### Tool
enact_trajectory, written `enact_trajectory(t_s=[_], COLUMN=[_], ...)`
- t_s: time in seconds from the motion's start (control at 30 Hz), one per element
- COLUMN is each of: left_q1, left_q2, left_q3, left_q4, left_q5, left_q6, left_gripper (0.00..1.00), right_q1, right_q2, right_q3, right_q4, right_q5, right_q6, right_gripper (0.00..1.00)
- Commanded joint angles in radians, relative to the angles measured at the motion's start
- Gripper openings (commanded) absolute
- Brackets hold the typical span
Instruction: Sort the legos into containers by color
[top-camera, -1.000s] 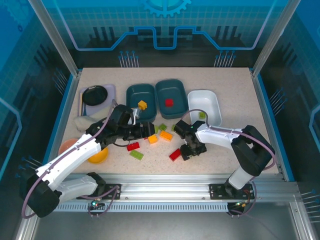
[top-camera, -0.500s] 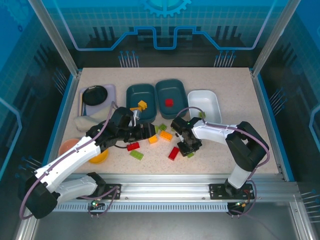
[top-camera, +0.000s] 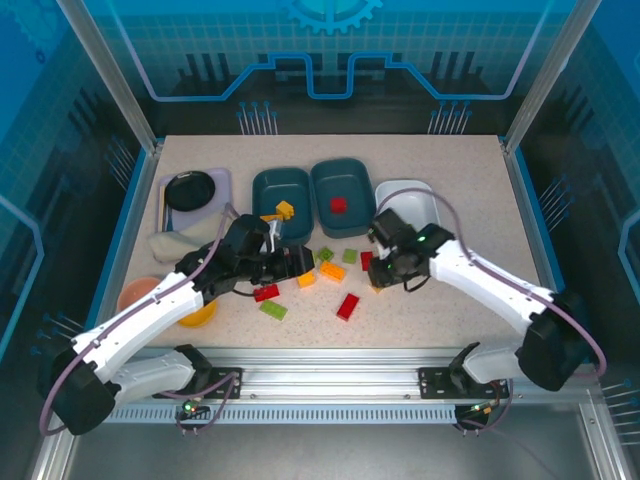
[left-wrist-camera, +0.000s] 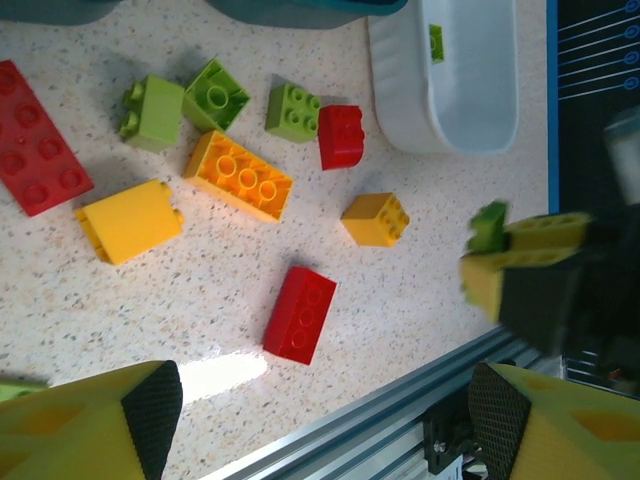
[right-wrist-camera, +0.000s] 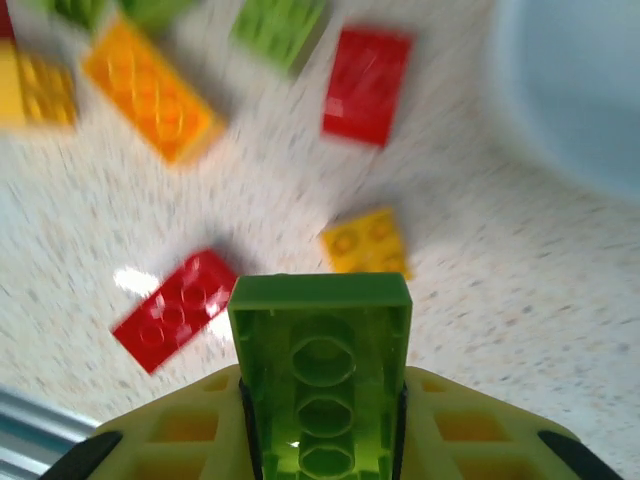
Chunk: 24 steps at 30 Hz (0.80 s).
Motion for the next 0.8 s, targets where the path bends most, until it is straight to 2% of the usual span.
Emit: enact_trajectory(t_s=[0.0,0.1,0.27,0.43,0.53,0.67,0.77], left_q1=[-0.007,-0.007,-0.007,-0.007,-0.004,0.014,0.055], left_q2=[0.052,0.116,0.200,0.269,0.284,0.263,0.226], left_q3=[0.084,0.137,0.210,0.277,0.306,0.299,0.248], left_q4=[0.043,0.049,0.059,0.011,-0.121,-0.291,-0.376], left_q5=[0.028,0.036,0.033,0.005,-0.082,-0.181,-0.212], left_q6=[0.014,0.026,0.030,0.017,-0.026,-0.081,-0.125], left_gripper=[0.79,0.79,0.79,0.78,0.77,0.76,0.75], right_q1=[-0.154,-0.277,-0.394,-0.433,-0.442,-0.442,-0.437], right_q2=[0.011,0.122,0.388,0.643,0.764,0.850,0.861], right_q3=[0.060,0.143,0.343,0.569,0.689,0.786,0.817], right_q4=[-0.025,0.010,0.037,0.003,-0.040,-0.073,-0.085], right_q5=[-0.017,-0.027,-0.008,0.028,0.043,0.033,0.020], right_q6=[-0.033,-0.076,-0.112,-0.139,-0.144,-0.153,-0.166], right_gripper=[0.22,0.22,0.25,0.27,0.30,0.39,0.51])
